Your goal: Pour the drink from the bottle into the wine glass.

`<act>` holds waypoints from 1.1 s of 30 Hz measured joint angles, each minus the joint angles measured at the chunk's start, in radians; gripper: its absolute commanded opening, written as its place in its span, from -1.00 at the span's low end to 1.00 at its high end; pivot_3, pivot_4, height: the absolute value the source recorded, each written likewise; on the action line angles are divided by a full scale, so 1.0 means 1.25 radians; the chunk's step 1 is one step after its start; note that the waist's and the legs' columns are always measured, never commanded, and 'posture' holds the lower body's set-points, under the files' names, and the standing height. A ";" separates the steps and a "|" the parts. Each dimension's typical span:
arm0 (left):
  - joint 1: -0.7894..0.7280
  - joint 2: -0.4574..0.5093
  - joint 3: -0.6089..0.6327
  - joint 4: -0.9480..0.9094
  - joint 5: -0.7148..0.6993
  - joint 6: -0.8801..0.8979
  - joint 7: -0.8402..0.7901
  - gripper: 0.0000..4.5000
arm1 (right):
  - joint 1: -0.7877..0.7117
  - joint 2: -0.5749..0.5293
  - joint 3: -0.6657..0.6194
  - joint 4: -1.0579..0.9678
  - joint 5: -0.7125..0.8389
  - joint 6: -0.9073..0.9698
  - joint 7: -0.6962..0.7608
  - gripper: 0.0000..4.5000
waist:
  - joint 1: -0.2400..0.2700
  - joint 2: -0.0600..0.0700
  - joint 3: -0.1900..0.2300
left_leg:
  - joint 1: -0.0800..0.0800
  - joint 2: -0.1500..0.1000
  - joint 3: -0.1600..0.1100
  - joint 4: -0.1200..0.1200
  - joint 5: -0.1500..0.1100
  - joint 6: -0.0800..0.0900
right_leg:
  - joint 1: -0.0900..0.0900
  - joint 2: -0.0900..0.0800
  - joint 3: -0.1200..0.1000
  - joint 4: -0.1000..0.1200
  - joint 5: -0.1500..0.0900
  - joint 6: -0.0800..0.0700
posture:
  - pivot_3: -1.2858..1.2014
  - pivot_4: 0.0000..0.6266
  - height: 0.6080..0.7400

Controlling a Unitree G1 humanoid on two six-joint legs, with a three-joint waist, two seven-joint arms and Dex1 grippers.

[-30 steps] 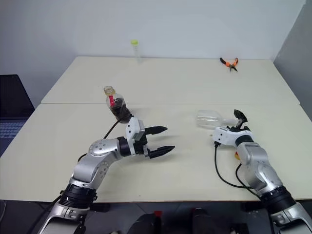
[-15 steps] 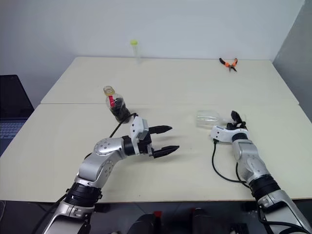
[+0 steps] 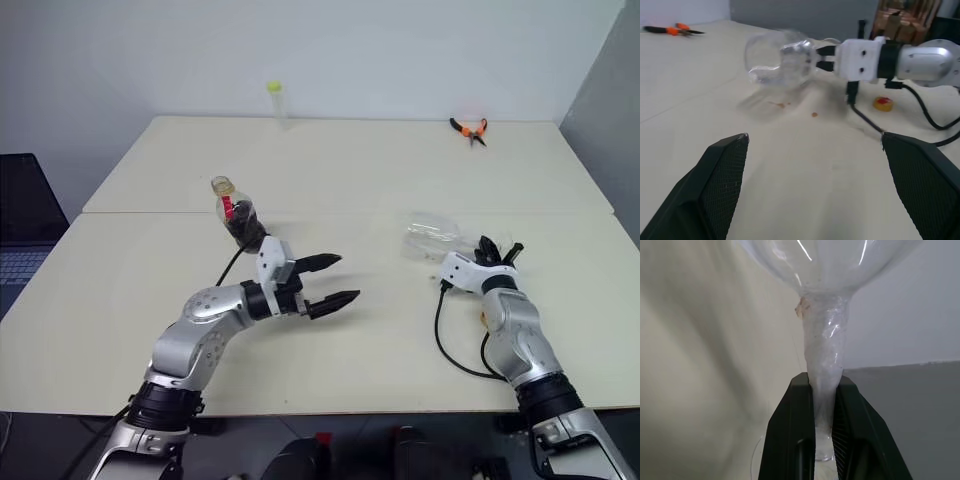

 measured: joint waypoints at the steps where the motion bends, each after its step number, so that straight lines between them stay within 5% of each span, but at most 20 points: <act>1: 0.013 0.013 0.014 -0.006 -0.010 0.001 -0.003 1.00 | 0.001 0.021 -0.019 -0.023 0.037 -0.009 0.014 -0.93 | -0.002 0.000 0.000 | 0.000 0.000 0.000 0.000 0.000 0.000 | 0.000 0.000 0.000 0.000 0.000 0.000 | 0.03 -0.52 1.00; 10: 0.102 0.170 0.164 -0.093 -0.171 0.142 -0.058 1.00 | -0.055 0.302 -0.080 -0.008 0.497 -0.144 0.228 -0.93 | -0.010 0.001 0.001 | 0.000 0.000 -0.002 0.000 -0.001 0.002 | 0.000 0.000 -0.002 0.000 0.000 0.000 | 0.03 -0.52 1.00; 26: 0.183 0.218 0.192 -0.192 -0.197 0.148 -0.047 1.00 | -0.271 0.449 -0.087 0.568 0.539 -0.476 0.269 -0.93 | -0.017 0.002 0.001 | 0.000 0.001 -0.002 -0.001 0.000 0.000 | -0.001 0.000 -0.001 0.000 0.000 -0.001 | 0.03 -0.52 1.00; 33: 0.178 0.217 0.192 -0.181 -0.190 0.125 -0.042 1.00 | -0.285 0.443 -0.091 0.619 0.536 -0.515 0.281 0.12 | -0.017 0.002 0.001 | 0.000 0.001 -0.002 -0.001 0.000 0.000 | -0.001 0.000 -0.001 0.000 0.000 -0.001 | 0.03 -0.52 1.00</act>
